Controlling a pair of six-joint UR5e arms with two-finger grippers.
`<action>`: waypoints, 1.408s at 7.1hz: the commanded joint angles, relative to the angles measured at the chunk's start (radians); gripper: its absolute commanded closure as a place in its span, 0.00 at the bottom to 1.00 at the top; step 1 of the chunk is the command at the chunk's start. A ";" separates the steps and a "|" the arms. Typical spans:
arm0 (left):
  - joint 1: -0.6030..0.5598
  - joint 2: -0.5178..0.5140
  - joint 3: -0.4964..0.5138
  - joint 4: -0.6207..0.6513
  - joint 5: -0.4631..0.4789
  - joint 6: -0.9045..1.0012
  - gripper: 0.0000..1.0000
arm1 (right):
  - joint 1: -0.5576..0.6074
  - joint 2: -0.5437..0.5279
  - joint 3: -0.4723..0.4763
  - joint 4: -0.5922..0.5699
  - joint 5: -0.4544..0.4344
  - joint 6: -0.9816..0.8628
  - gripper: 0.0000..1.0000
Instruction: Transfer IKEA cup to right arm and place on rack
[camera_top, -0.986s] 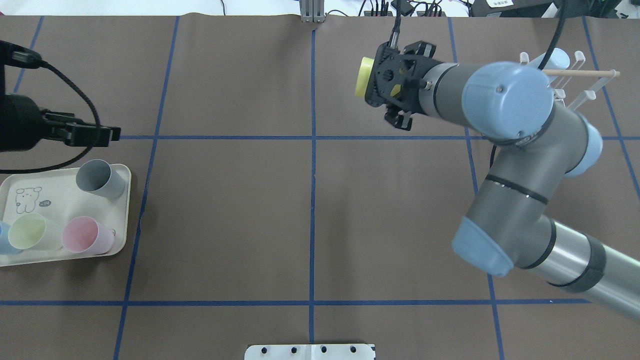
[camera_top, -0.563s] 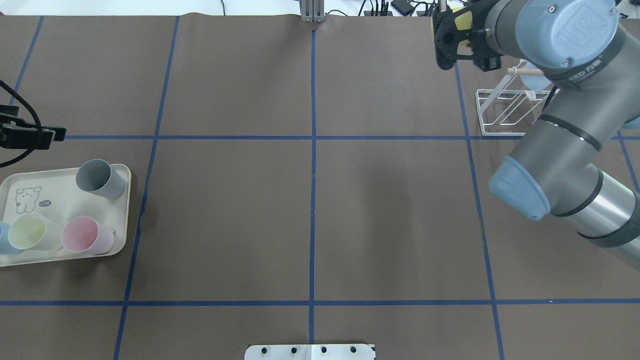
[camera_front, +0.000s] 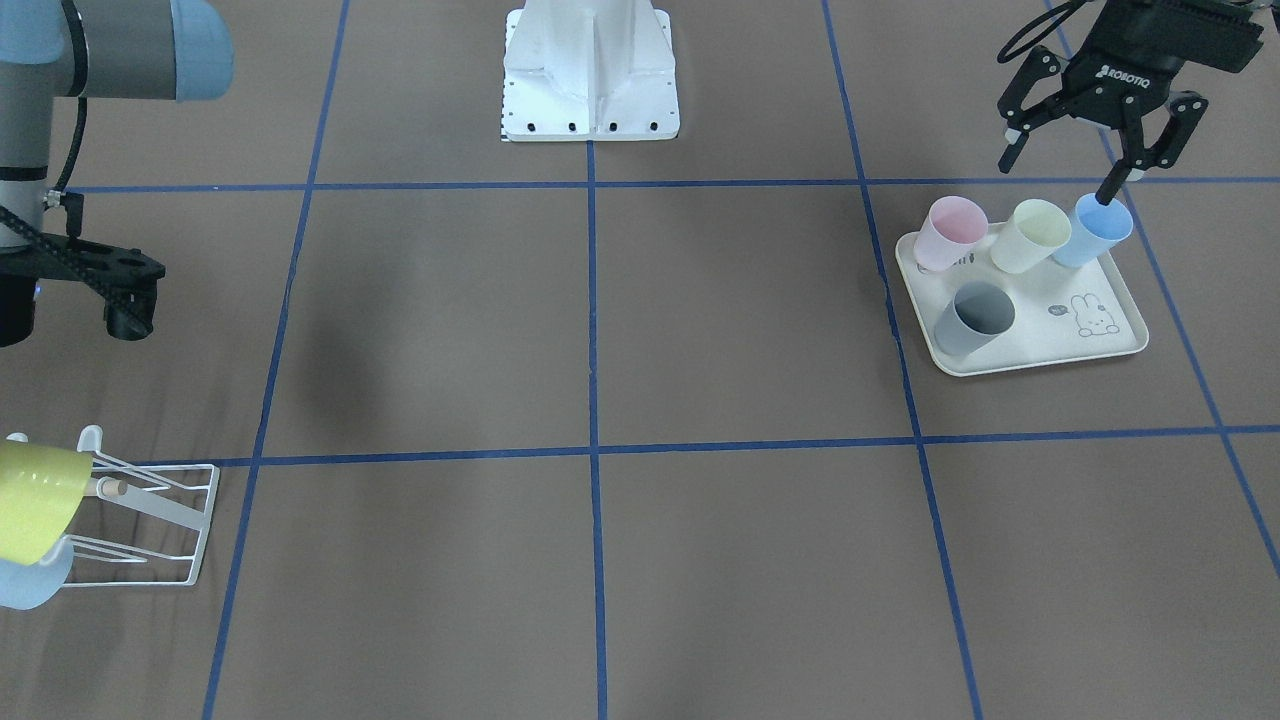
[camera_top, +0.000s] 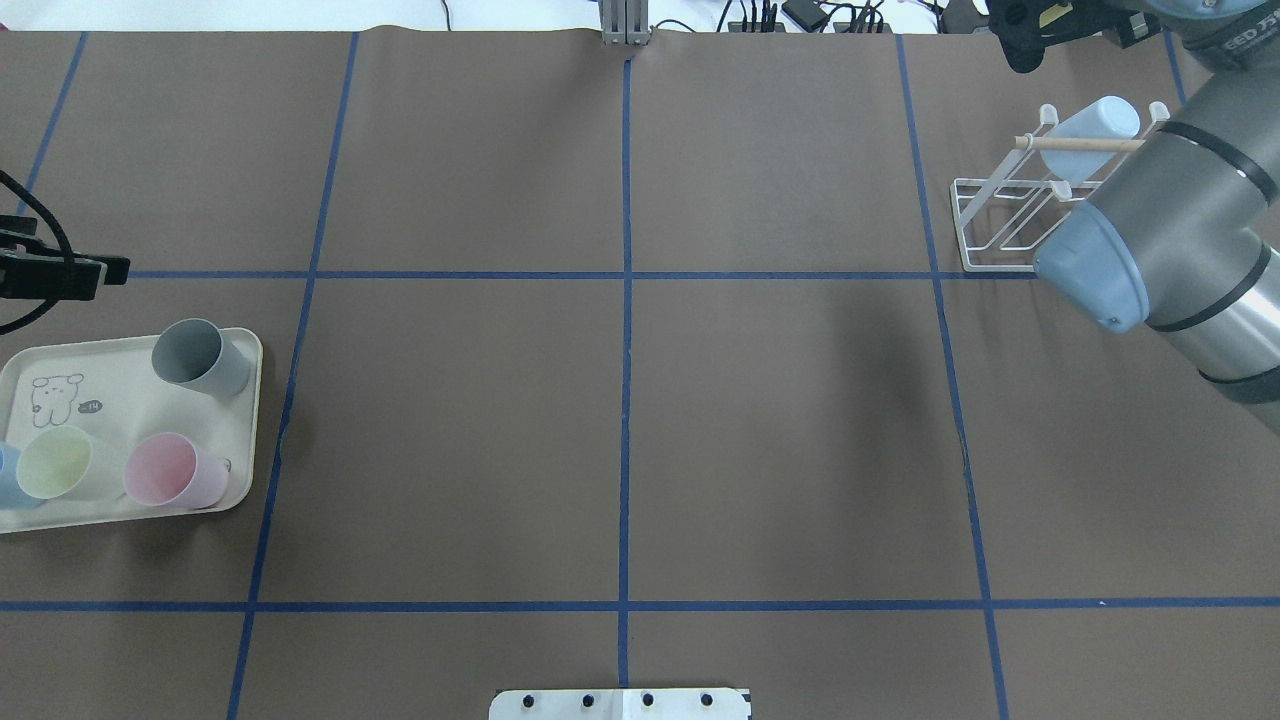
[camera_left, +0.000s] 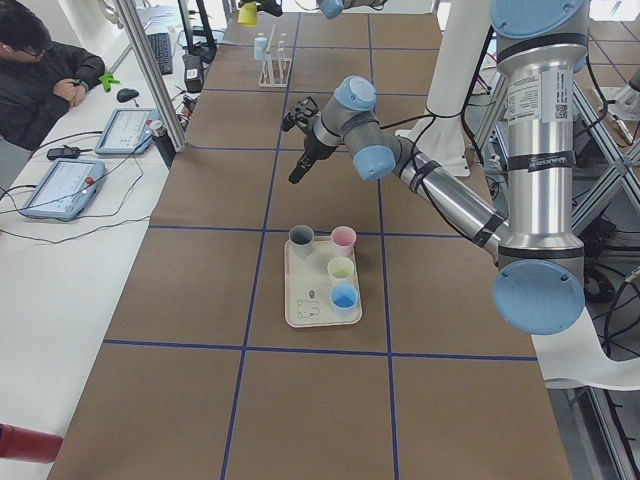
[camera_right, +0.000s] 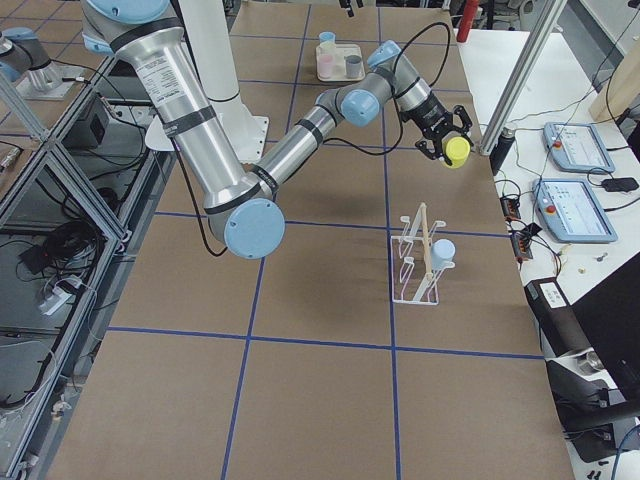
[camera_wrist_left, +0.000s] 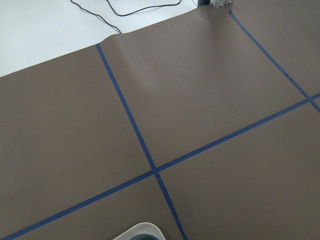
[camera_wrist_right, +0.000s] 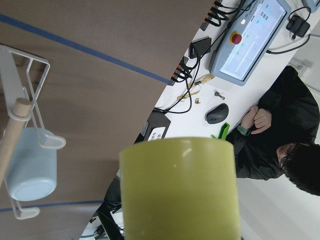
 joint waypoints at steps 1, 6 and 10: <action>0.000 0.000 0.002 -0.023 -0.015 -0.024 0.00 | 0.005 0.010 -0.051 0.006 0.000 -0.008 0.99; 0.002 -0.001 -0.002 -0.023 -0.021 -0.056 0.00 | -0.002 -0.041 -0.194 0.101 -0.101 -0.074 0.95; 0.002 0.000 0.002 -0.023 -0.021 -0.054 0.00 | -0.064 -0.103 -0.196 0.156 -0.161 -0.068 0.94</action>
